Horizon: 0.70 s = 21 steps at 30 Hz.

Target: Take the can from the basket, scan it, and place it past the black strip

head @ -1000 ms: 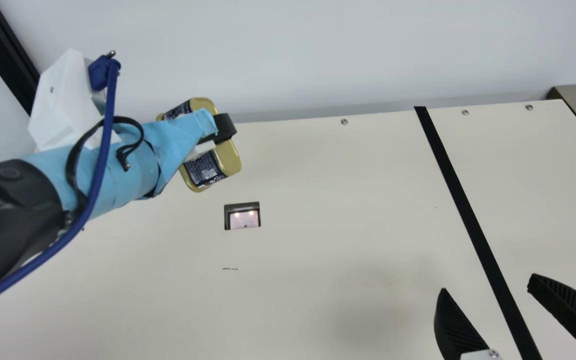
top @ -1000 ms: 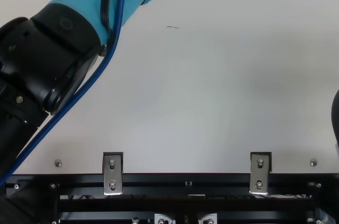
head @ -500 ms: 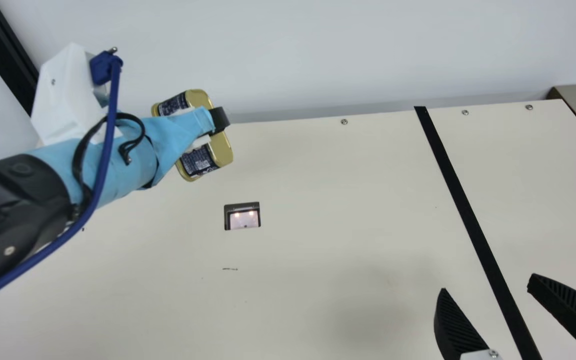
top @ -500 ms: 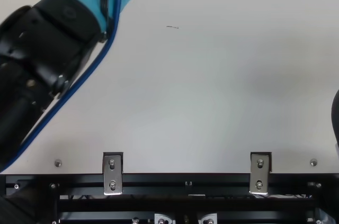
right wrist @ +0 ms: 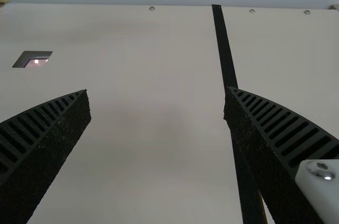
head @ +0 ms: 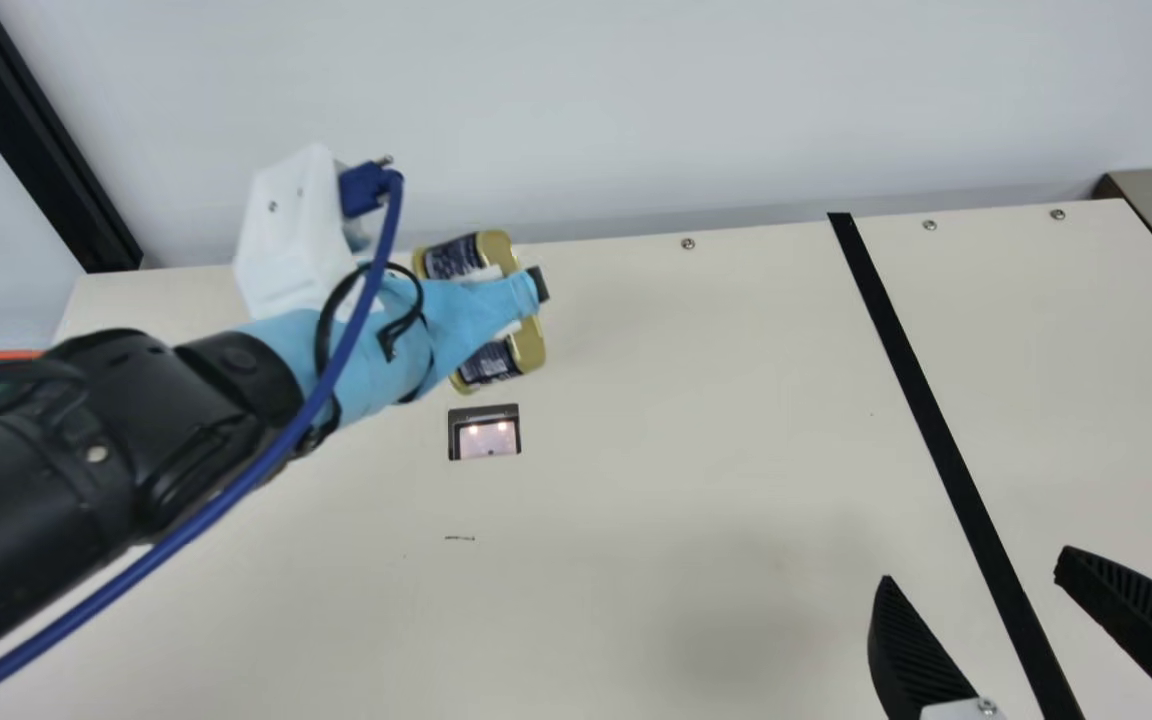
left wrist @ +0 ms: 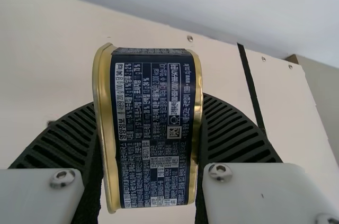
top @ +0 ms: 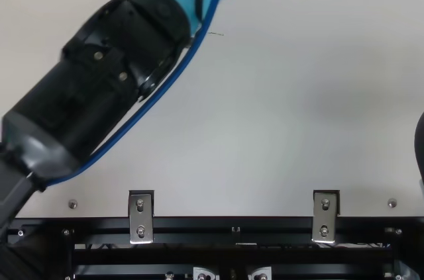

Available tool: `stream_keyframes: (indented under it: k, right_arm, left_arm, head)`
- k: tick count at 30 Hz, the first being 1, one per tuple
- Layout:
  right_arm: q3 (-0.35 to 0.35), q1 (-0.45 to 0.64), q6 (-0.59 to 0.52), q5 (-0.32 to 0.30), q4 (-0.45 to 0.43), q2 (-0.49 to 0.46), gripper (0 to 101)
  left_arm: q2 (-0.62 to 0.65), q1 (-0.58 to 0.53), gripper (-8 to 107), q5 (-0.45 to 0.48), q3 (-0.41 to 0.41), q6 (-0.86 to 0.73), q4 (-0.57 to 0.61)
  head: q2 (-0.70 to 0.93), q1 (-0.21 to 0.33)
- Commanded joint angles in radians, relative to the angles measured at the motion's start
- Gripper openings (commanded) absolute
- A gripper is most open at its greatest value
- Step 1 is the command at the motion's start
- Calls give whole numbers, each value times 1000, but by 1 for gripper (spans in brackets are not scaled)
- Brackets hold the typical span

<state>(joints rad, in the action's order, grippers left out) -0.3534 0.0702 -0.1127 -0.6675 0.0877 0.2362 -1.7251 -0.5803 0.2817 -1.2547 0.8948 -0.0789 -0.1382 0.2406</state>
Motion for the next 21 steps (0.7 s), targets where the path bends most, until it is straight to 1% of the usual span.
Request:
stream_keyframes:
  k: [1,5,10,15,21]
  right_arm:
    - [0,0,0,0,0,0,101]
    - [0,0,0,0,0,0,101]
    - [0,0,0,0,0,0,101]
    - [0,0,0,0,0,0,101]
    - [0,0,0,0,0,0,101]
  left_arm:
    - [-15,12,10,16,-17,-92,254]
    - [-45,51,10,38,-46,-213,356]
    - [-76,85,10,28,-55,-344,428]
    - [-94,97,10,-21,-39,-454,460]
    - [-100,90,10,-113,-5,-554,469]
  head:
    - [-2,1]
    - [-2,1]
    - [-2,1]
    - [-2,1]
    - [-2,1]
